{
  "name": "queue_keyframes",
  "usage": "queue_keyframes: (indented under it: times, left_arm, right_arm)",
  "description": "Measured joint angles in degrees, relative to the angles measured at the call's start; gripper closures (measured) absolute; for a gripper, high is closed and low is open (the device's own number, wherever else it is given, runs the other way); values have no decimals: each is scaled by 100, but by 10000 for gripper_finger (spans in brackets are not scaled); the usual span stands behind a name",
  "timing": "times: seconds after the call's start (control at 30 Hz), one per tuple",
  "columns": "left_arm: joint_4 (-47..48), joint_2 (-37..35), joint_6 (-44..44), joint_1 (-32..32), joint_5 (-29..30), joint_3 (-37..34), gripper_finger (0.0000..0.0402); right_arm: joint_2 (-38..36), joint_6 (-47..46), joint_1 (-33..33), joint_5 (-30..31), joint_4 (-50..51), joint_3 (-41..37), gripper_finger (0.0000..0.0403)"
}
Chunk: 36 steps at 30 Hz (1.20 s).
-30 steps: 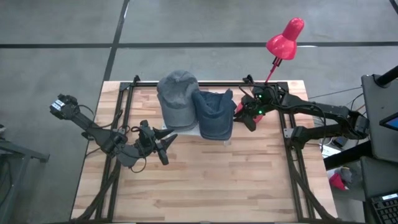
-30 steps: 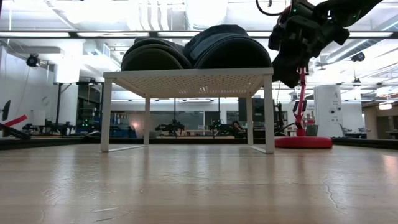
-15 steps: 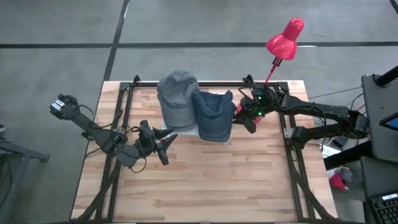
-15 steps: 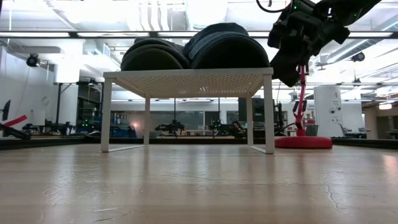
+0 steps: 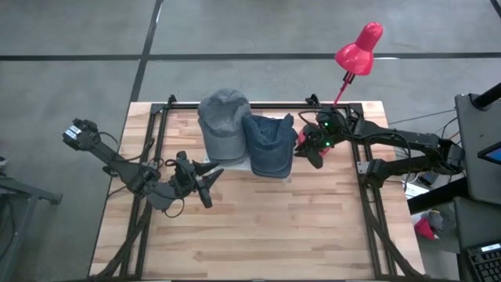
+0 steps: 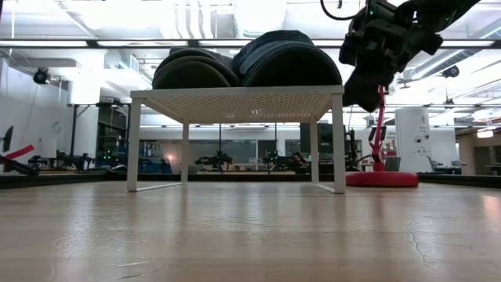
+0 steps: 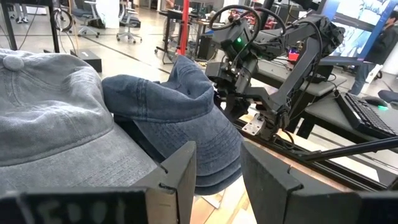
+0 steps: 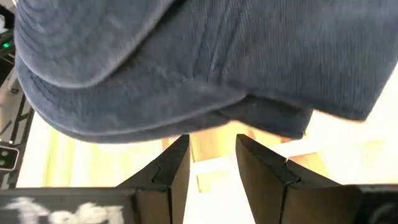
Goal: Pick & Place hat
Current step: Adjust the stacked blue caps on the shelf, then return to Home Position
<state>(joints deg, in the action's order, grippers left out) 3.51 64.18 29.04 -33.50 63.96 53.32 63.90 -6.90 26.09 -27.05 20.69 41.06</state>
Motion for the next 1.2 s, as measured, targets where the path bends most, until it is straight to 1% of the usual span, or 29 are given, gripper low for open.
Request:
queue_keyframes:
  times: [0.4,0.63,0.8,1.03,1.1,1.2]
  left_arm:
    - [0,0,-60,0,-2,0,273]
    - [170,0,-64,-41,-2,-2,273]
    - [391,-80,44,-157,96,-7,273]
    - [839,-249,299,-560,845,-9,273]
    - [1064,-251,527,-664,1027,-9,273]
    - [1526,-251,1092,-737,1114,-11,273]
  right_arm:
    - [-9,53,0,2,384,-2,275]
    - [-173,275,4,4,1198,-2,275]
    - [-637,455,4,1,1584,-3,275]
    - [-1646,835,4,2,1691,-2,275]
    - [-1911,866,4,2,1689,-2,275]
    - [-2232,974,4,3,1689,-3,274]
